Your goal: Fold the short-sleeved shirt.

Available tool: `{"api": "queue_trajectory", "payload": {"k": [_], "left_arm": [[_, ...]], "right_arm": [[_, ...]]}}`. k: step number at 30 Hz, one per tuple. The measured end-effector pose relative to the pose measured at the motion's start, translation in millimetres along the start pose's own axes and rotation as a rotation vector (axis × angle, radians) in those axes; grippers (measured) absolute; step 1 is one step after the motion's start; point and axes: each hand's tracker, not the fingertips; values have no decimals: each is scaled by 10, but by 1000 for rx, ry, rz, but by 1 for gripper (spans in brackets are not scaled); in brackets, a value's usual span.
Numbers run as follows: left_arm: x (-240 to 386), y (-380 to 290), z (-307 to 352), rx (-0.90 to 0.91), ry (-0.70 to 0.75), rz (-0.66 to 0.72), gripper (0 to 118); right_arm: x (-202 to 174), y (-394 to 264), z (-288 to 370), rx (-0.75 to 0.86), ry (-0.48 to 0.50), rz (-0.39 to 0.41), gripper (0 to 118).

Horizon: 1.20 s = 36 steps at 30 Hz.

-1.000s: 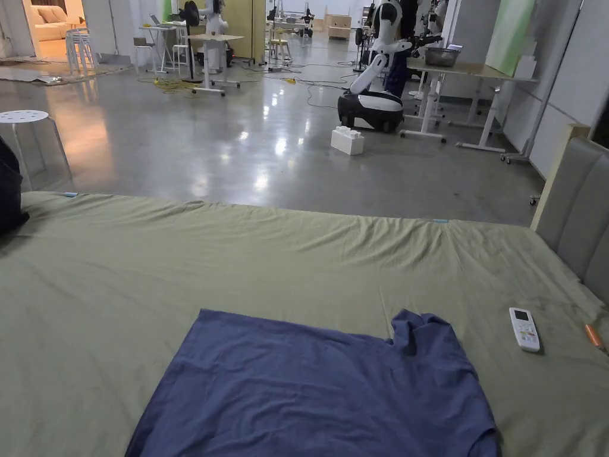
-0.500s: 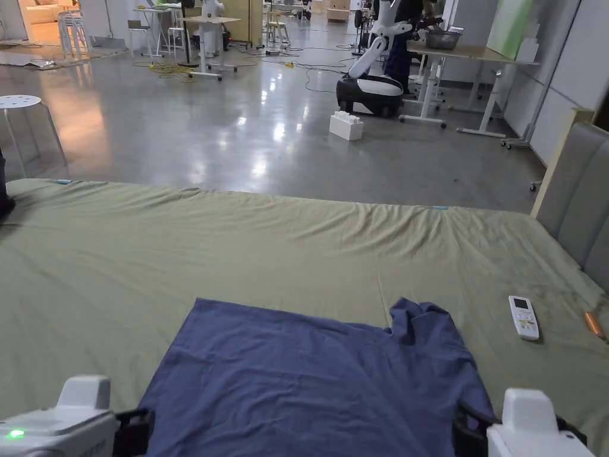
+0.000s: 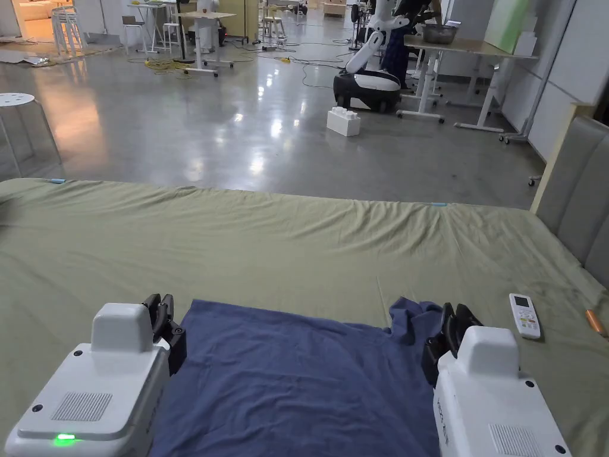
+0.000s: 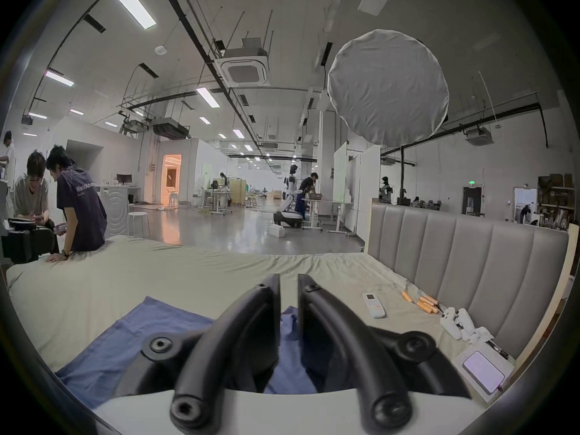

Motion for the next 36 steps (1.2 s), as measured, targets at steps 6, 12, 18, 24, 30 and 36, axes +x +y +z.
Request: {"api": "queue_trajectory", "payload": {"k": [6,12,18,24,30,36], "left_arm": [[-9,-55,6,-45,-44,-6,2],[-150,-288,-371,-193,-63,35,0],[-332,-561,-1288,-417,-109,54,0],[-425,-746,-2620,-622,-139,86,1],[-403,-949,-3759,-790,-102,89,57],[-317,-1232,-4360,-876,-96,51,86]], "right_arm": [[-36,-69,-3,4,16,11,0],[-66,-206,-164,-67,43,12,0],[-67,-482,-485,-167,68,11,0],[-60,-842,-839,-281,73,19,0],[61,-1175,-1060,-369,63,31,0],[255,-1447,-1190,-458,22,32,0]]}}
